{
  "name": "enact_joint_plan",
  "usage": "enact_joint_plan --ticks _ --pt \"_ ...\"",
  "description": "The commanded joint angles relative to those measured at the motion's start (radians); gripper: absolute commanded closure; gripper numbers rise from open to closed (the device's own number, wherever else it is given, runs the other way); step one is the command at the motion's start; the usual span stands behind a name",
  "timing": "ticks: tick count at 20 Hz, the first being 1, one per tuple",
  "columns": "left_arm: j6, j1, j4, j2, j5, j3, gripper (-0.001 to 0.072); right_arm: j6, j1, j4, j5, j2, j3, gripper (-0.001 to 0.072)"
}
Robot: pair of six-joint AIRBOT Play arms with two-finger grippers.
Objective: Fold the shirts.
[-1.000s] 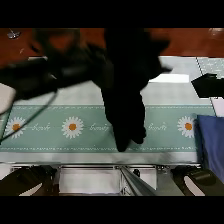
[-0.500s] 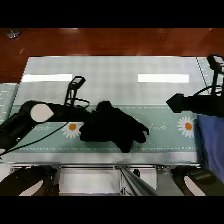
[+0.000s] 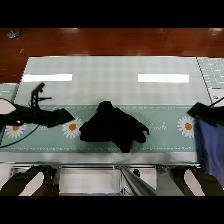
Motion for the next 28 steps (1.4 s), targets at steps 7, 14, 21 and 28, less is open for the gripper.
enact_joint_plan --ticks 7,14,21,28 --pt "0.277 -0.406 -0.437 -0.135 0.353 -0.238 0.0008 -0.094 0.109 0.265 -0.055 -0.003 -0.298 0.0085" --pt "0.283 -0.425 -0.419 -0.161 0.315 -0.112 0.0664 -0.077 0.367 0.417 -0.15 -0.139 -0.297 0.0085" --pt "0.282 -0.394 -0.415 -0.159 0.281 -0.091 0.0664 -0.128 0.575 0.618 -0.291 -0.329 -0.296 0.0086" --pt "0.282 -0.308 -0.415 -0.137 0.205 0.083 0.0664 -0.309 0.586 0.727 -0.175 -0.367 -0.083 0.0687"
